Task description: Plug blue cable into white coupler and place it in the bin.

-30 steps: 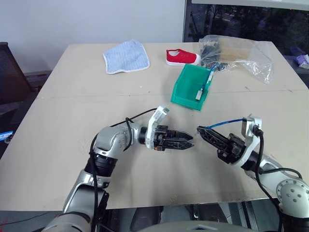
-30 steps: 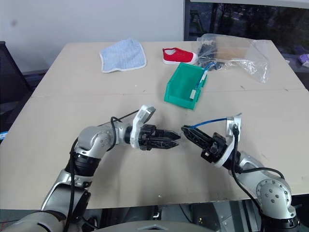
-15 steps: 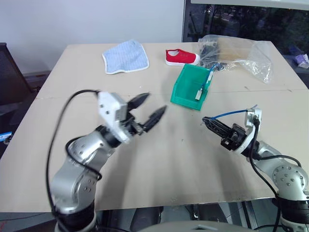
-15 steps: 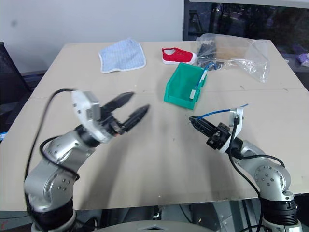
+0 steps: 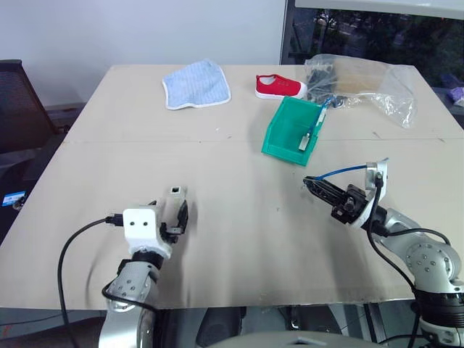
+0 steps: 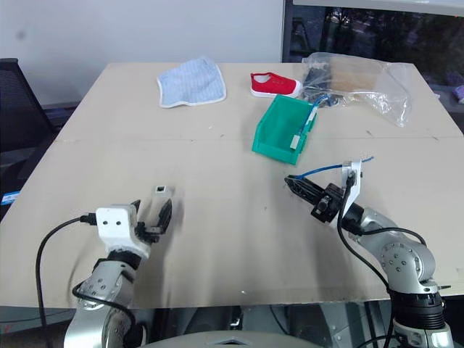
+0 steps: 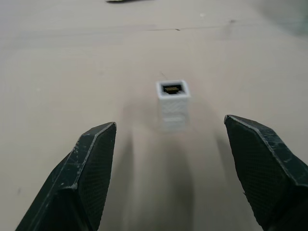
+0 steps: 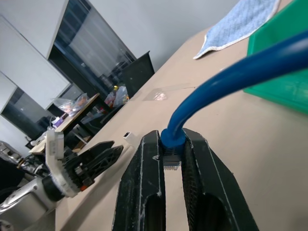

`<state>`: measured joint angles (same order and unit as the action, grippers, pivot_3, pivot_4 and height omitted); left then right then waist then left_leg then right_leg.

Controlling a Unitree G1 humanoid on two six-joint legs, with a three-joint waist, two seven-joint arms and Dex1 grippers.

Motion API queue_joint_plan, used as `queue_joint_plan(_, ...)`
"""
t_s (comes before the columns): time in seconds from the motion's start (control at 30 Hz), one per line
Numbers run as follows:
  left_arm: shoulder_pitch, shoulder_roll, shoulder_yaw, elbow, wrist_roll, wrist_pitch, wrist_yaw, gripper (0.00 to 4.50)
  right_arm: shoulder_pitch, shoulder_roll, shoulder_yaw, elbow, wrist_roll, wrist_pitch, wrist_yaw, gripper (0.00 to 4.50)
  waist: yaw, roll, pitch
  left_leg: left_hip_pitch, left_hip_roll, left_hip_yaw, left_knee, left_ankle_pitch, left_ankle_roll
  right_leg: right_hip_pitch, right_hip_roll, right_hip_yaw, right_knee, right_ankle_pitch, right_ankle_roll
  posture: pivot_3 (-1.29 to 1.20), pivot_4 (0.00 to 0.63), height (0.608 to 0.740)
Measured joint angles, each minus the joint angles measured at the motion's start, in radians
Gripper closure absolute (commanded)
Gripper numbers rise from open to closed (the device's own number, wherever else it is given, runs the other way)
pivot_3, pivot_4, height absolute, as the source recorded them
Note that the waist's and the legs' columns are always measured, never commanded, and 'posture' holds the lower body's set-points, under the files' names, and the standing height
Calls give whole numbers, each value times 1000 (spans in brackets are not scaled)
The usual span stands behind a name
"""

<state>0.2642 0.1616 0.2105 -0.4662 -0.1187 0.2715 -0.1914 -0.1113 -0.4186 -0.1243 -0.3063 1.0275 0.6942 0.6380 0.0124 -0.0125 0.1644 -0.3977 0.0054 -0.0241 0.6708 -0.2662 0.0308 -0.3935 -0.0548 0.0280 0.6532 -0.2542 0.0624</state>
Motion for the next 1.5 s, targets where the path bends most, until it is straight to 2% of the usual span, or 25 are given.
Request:
queue_joint_plan(0.13,-67,44,6,125,-4,-38,-38,824,4,10,-1,-2,-9,0,-16,4500,-1,0,0,0,0,-1,-1,0,0,0,1,-1,0,0,1,0,150,740)
queue_joint_plan(0.23,-102,64,-2,186,-2,-78,-68,1620,10,12,-2,-12,-17,0,-21,4500,0,0,0,0,0,-1,-2,0,0,0,0,-1,0,1,1,0,150,740)
queue_joint_plan(0.3,-113,73,-9,210,2,-104,-71,2511,13,12,-3,-24,-21,-1,-26,4500,1,1,0,0,0,-1,-2,0,0,0,0,-2,1,1,1,0,150,740)
queue_joint_plan(0.37,-122,74,-18,234,11,-133,-70,3718,25,12,-4,-43,-28,-1,-35,4500,2,1,-1,0,0,-1,-1,0,0,0,-1,-2,1,1,1,0,150,740)
queue_joint_plan(0.43,-130,72,-24,245,13,-142,-68,3987,35,12,-6,-52,-30,-2,-39,4500,3,2,-1,0,0,-2,-1,0,0,1,-1,-2,1,1,1,0,150,740)
queue_joint_plan(0.67,-201,73,-68,291,15,-141,-91,3987,61,13,-6,-85,-46,-3,-54,4500,3,2,-1,1,0,-2,1,0,0,2,0,-2,1,1,0,0,150,740)
queue_joint_plan(0.8,-352,133,-248,345,-87,-98,-403,3987,-17,-69,37,-90,-153,-47,15,4500,-1,2,-1,0,-2,-1,0,1,-1,1,0,-2,0,1,0,0,150,740)
queue_joint_plan(0.9,-422,156,-341,379,-113,-104,-556,3987,-54,-95,86,-90,-227,-90,63,4500,-11,2,-1,0,-2,-1,-1,0,-1,0,1,-2,-1,1,1,0,150,740)
queue_joint_plan(1.0,-617,216,-474,606,-71,-199,-812,3987,-144,-161,207,-30,-398,-212,201,4500,-17,2,0,0,-3,-1,-2,0,-1,-1,4,-5,2,1,1,0,150,740)
queue_joint_plan(1.17,-860,173,-562,928,-56,-342,-1083,3987,-226,-179,291,66,-520,-350,362,4500,-22,2,0,-2,-2,-2,-1,0,-1,-1,5,-6,1,1,1,0,150,740)
queue_joint_plan(1.3,-972,140,-564,1122,-51,-431,-1213,3987,-245,-190,325,137,-592,-417,437,4500,-24,2,0,-3,-2,-3,-1,0,0,-1,4,-5,-1,1,1,0,150,740)
queue_joint_plan(1.5,-1047,93,-557,1287,-21,-562,-1263,3987,-256,-173,351,218,-652,-458,472,4500,-16,1,0,-3,-3,-4,0,0,0,0,3,-6,-2,1,1,0,150,740)
